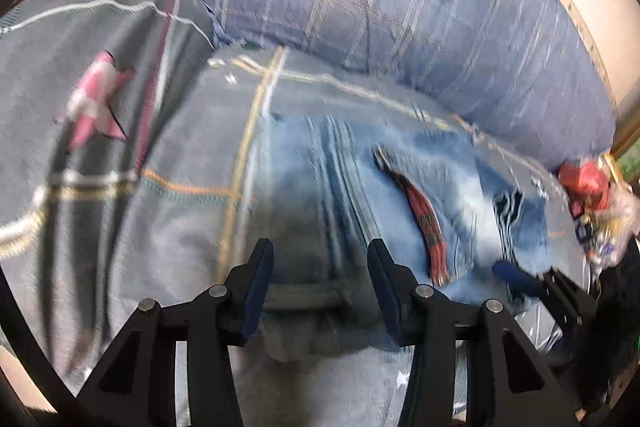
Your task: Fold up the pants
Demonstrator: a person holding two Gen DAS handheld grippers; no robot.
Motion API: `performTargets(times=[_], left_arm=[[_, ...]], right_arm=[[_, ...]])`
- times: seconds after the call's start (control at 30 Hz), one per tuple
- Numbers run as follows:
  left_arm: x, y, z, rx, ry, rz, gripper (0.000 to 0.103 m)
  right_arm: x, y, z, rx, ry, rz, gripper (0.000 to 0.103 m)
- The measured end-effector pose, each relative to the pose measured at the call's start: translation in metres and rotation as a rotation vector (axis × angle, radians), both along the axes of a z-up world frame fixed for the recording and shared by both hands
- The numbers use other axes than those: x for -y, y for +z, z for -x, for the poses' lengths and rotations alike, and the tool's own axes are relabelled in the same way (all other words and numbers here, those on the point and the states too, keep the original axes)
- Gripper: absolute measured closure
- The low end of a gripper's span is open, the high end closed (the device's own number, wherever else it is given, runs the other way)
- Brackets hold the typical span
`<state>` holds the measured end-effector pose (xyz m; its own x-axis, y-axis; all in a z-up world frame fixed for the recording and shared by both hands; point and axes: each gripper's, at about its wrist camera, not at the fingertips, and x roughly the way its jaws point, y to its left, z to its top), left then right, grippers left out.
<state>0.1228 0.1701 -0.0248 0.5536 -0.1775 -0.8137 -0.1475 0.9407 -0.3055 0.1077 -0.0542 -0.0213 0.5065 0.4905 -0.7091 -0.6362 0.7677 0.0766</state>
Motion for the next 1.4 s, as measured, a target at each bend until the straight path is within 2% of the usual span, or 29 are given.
performTargets(times=[0.13, 0.3, 0.37, 0.5, 0.57, 0.63, 0.7, 0.87, 1.03, 1.17, 1.4], left_arm=[[-0.017, -0.003, -0.015, -0.039, 0.058, 0.005, 0.053], [-0.027, -0.018, -0.028, -0.061, 0.085, 0.072, 0.053], [-0.031, -0.023, -0.025, -0.049, 0.105, 0.100, 0.053], [-0.037, -0.033, -0.021, -0.063, 0.115, 0.165, 0.053], [-0.035, -0.036, -0.023, -0.070, 0.100, 0.165, 0.053], [-0.033, -0.037, -0.024, -0.072, 0.093, 0.171, 0.053], [-0.032, -0.037, -0.025, -0.069, 0.089, 0.191, 0.053], [-0.032, -0.038, -0.025, -0.065, 0.084, 0.217, 0.053], [-0.035, -0.041, -0.025, -0.072, 0.101, 0.258, 0.053], [-0.035, -0.044, -0.027, -0.074, 0.113, 0.289, 0.050], [-0.031, -0.049, -0.040, -0.085, 0.130, 0.357, 0.050]], right_arm=[[-0.028, 0.018, 0.017, 0.032, 0.120, -0.022, 0.044], [-0.087, 0.012, 0.038, 0.067, 0.299, 0.034, 0.044], [-0.108, 0.001, 0.039, 0.088, 0.342, 0.097, 0.044], [-0.124, -0.032, 0.033, 0.125, 0.330, 0.275, 0.044], [-0.125, -0.041, 0.036, 0.174, 0.344, 0.303, 0.044], [-0.125, -0.042, 0.035, 0.173, 0.330, 0.292, 0.045], [-0.125, -0.042, 0.032, 0.155, 0.302, 0.275, 0.052], [-0.111, -0.029, 0.015, 0.039, 0.250, 0.129, 0.065], [-0.101, -0.019, 0.014, 0.016, 0.243, 0.067, 0.075], [-0.102, -0.013, 0.013, -0.001, 0.228, 0.021, 0.076], [-0.098, -0.010, 0.013, 0.003, 0.229, 0.000, 0.076]])
